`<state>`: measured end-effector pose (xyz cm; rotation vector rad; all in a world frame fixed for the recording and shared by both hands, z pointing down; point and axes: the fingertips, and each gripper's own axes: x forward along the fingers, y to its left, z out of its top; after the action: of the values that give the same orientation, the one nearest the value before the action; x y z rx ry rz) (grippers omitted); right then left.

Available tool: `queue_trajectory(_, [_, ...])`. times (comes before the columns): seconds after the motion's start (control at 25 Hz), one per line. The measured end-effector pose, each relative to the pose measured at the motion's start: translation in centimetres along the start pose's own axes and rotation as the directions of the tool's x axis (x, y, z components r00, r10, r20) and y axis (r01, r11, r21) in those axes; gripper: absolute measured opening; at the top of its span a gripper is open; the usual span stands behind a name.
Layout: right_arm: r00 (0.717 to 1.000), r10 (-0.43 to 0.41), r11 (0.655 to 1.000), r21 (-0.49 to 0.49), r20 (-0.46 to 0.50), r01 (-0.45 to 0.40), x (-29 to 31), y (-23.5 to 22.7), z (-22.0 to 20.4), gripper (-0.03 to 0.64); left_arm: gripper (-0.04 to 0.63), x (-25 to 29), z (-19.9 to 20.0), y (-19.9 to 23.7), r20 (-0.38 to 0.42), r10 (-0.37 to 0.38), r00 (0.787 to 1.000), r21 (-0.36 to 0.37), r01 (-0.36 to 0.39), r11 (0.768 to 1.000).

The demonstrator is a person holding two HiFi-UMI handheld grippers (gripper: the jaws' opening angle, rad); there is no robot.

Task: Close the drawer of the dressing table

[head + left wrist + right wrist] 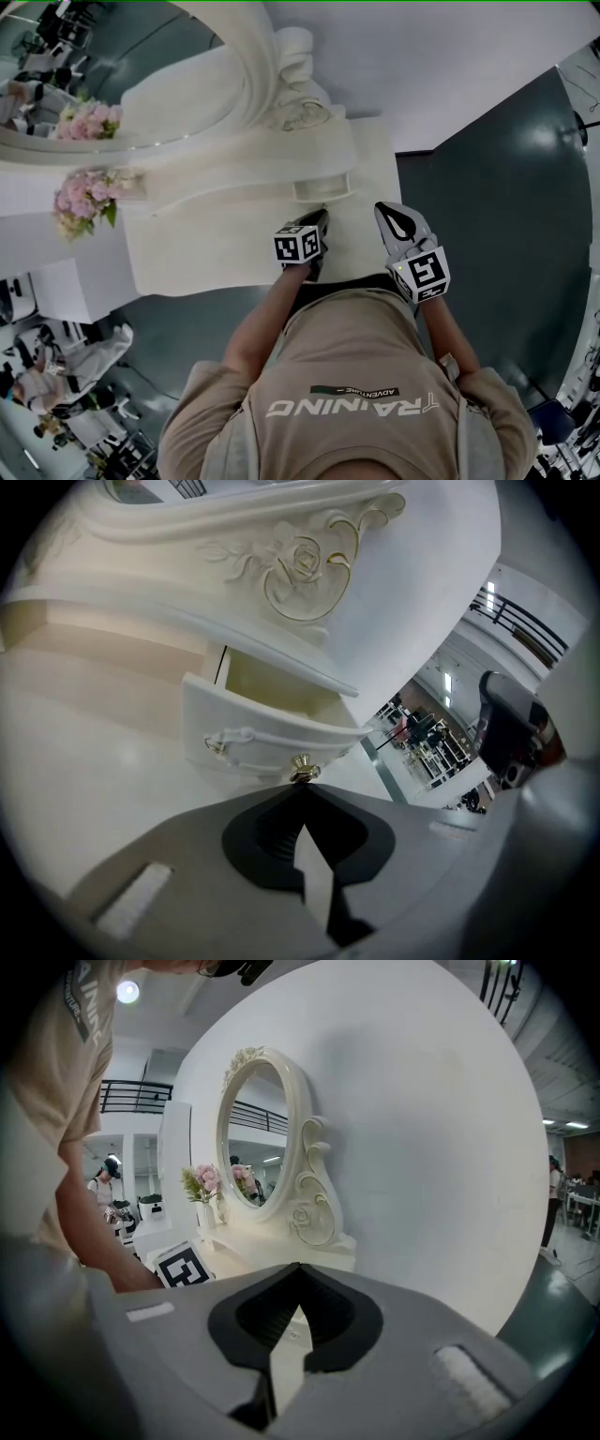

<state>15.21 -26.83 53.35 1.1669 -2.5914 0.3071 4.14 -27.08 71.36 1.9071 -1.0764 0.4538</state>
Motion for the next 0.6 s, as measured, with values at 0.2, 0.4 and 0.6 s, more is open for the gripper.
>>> queue_trajectory(0.2, [1.000,0.012,1.000,-0.015,-0.017,-0.012,0.4,0.2,-0.6,0.002,0.017,0.2,0.1,-0.1,-0.002,0.000,1.000,0.011,0.000,1.000])
queue_trajectory(0.4, [0.999,0.015,1.000,-0.022,-0.033,-0.016,0.5,0.2,-0.9,0.002,0.017,0.2,1.0,-0.4,0.027,0.000,1.000,0.011,0.000,1.000])
queue_trajectory(0.6, [0.999,0.015,1.000,-0.023,-0.039,-0.016,0.7,0.2,-1.1,0.002,0.017,0.3,1.2,-0.4,0.018,-0.002,1.000,0.031,0.002,1.000])
